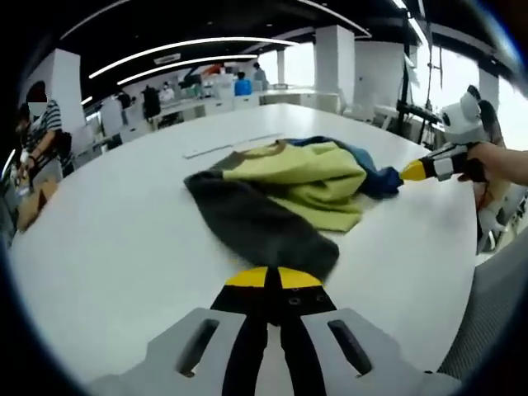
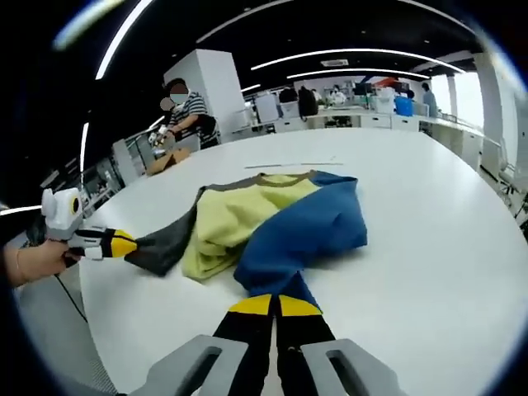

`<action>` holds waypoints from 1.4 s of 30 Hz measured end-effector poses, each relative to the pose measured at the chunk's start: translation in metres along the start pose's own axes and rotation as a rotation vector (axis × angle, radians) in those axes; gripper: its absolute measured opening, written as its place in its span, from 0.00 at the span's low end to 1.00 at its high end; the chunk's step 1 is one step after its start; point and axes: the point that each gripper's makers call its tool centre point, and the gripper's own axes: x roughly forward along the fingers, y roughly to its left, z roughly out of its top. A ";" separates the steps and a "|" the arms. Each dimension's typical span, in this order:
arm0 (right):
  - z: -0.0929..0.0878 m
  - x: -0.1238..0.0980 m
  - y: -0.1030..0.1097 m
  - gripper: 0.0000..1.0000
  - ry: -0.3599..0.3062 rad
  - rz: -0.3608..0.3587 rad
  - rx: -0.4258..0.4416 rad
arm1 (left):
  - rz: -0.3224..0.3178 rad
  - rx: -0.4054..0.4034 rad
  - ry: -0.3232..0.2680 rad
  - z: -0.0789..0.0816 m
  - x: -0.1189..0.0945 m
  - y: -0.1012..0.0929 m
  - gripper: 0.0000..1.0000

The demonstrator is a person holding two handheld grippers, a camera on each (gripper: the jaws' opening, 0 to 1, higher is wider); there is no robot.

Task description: Fold the garment on the visible template until the final outline fits inside the template.

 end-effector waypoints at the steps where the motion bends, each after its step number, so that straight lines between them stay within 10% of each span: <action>1: 0.000 -0.003 -0.005 0.00 0.017 -0.018 -0.027 | 0.007 0.002 -0.003 0.003 -0.003 0.002 0.00; 16: 0.030 -0.046 -0.067 0.00 -0.003 -0.180 -0.097 | 0.187 -0.047 -0.028 0.015 -0.041 0.070 0.00; 42: 0.027 -0.066 -0.194 0.00 0.104 -0.447 -0.123 | 0.343 0.103 0.212 -0.035 -0.025 0.164 0.00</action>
